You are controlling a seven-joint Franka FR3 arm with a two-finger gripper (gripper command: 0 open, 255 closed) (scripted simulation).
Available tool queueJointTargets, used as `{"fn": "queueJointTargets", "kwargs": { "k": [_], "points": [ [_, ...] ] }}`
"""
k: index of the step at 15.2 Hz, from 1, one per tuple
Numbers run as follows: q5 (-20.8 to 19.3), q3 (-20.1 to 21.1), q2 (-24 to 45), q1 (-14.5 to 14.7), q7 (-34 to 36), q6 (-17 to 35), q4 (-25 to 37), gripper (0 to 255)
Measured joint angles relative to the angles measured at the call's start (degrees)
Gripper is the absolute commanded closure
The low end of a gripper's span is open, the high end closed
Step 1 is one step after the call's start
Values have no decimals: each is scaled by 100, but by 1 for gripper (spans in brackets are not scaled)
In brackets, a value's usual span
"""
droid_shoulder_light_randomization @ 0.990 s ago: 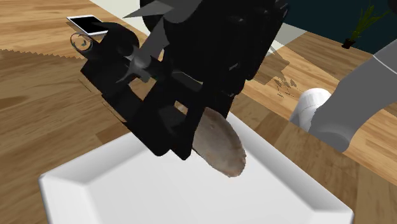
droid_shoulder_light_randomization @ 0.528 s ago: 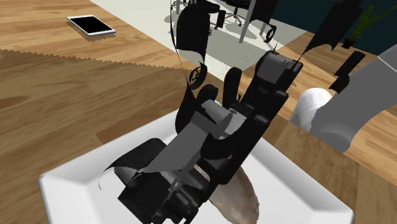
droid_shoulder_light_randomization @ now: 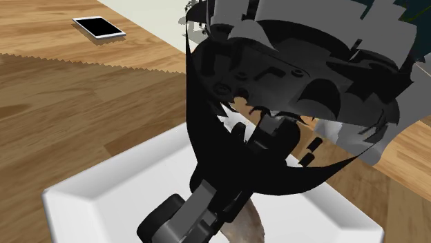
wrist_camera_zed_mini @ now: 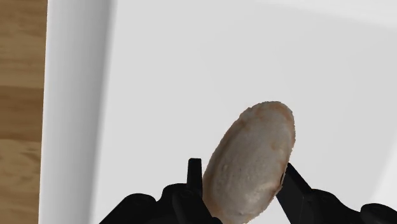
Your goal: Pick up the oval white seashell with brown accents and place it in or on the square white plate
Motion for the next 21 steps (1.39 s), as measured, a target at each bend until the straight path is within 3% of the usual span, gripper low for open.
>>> {"fn": "queueJointTargets", "kwargs": {
  "k": [6, 7, 13, 17, 21],
  "points": [
    [3, 12, 0, 2, 0, 71, -68, 255],
    [3, 12, 0, 2, 0, 71, -68, 0],
    [3, 12, 0, 2, 0, 71, -68, 0],
    [-145, 61, 244, -64, 128, -503, 713, 0],
    [-206, 106, 349, -83, 190, -640, 932, 0]
  ]
}}
